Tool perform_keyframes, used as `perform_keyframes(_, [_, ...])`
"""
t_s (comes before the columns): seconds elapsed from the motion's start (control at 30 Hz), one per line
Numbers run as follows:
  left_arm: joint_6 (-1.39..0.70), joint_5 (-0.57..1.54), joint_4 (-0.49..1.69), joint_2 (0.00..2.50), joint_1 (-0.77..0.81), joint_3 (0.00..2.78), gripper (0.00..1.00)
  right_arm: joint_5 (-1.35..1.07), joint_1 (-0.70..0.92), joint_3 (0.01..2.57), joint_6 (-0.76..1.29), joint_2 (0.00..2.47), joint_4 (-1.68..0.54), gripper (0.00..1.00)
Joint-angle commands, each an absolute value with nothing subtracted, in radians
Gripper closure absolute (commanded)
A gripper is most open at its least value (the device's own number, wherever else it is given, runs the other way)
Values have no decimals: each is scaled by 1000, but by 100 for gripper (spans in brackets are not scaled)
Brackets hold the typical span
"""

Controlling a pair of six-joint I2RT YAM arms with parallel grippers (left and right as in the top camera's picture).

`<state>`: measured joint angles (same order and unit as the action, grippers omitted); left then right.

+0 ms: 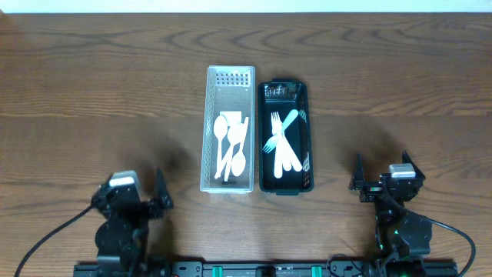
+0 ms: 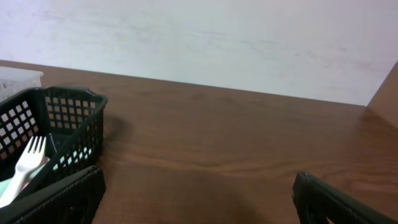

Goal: Pack container

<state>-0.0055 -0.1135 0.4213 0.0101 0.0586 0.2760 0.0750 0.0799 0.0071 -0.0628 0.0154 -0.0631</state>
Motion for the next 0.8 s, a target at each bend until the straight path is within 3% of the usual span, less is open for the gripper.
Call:
perform_keyframes(0.0, [11, -101, 241, 2, 51, 170, 2, 71, 92, 6, -72, 12, -68, 1])
perform_keyframes(0.13, [46, -102, -26, 2, 51, 9, 2, 71, 92, 6, -72, 12, -68, 1])
perform_keyframes(0.77, [49, -105, 63, 23, 49, 4, 2, 71, 92, 6, -72, 12, -68, 1])
